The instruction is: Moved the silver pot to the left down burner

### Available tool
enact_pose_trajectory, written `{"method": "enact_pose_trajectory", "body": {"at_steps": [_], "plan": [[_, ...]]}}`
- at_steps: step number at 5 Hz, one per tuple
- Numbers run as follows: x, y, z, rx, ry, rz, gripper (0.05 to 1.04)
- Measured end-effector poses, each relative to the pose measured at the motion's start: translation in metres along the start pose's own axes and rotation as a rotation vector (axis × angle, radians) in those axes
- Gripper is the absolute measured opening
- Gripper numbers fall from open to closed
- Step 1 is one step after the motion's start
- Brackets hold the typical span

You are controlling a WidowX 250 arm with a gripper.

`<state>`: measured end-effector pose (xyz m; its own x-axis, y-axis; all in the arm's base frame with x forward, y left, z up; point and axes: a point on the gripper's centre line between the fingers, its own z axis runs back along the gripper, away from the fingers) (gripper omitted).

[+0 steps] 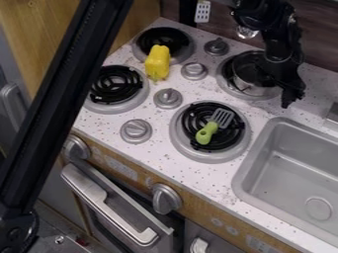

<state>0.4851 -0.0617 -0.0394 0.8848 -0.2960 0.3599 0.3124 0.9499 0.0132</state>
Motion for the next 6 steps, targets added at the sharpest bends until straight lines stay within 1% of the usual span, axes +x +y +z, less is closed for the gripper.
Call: {"method": "enact_pose_trajectory", "body": {"at_steps": [1, 2, 3, 4, 5, 6], "plan": [[-0.010, 0.000, -0.005, 0.005, 0.014, -0.002, 0.382], [-0.005, 0.009, 0.015, 0.023, -0.037, 0.016, 0.174], [-0.025, 0.042, 0.057, 0.105, -0.035, 0.083, 0.079], [-0.062, 0.074, 0.105, 0.184, 0.052, 0.222, 0.065], [-0.120, 0.101, 0.116, 0.182, 0.136, 0.390, 0.064], [-0.153, 0.108, 0.111, 0.179, 0.191, 0.457, 0.064]]}}
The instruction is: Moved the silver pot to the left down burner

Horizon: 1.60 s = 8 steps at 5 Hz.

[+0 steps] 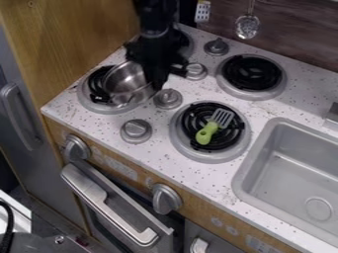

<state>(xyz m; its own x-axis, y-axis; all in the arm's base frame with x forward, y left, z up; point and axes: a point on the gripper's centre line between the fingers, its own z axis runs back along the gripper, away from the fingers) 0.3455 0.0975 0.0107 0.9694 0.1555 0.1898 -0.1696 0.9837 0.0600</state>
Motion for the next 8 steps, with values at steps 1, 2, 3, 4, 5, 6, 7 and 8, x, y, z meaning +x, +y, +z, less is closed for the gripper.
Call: {"method": "enact_pose_trajectory", "body": {"at_steps": [1, 2, 3, 4, 5, 6, 7, 8], "plan": [[0.002, 0.010, -0.013, 0.000, -0.008, 0.035, 0.064], [0.028, 0.015, -0.033, -0.016, -0.043, -0.001, 0.064], [0.048, 0.022, -0.042, 0.000, -0.047, -0.029, 0.064], [0.054, 0.030, -0.047, 0.012, -0.031, -0.031, 0.064], [0.039, 0.037, -0.050, 0.021, 0.014, 0.016, 0.091], [0.018, 0.040, -0.048, 0.013, 0.075, 0.097, 0.255], [0.021, 0.029, -0.026, 0.013, 0.095, 0.059, 0.531], [0.037, -0.004, 0.007, -0.005, 0.077, -0.046, 0.838]]}}
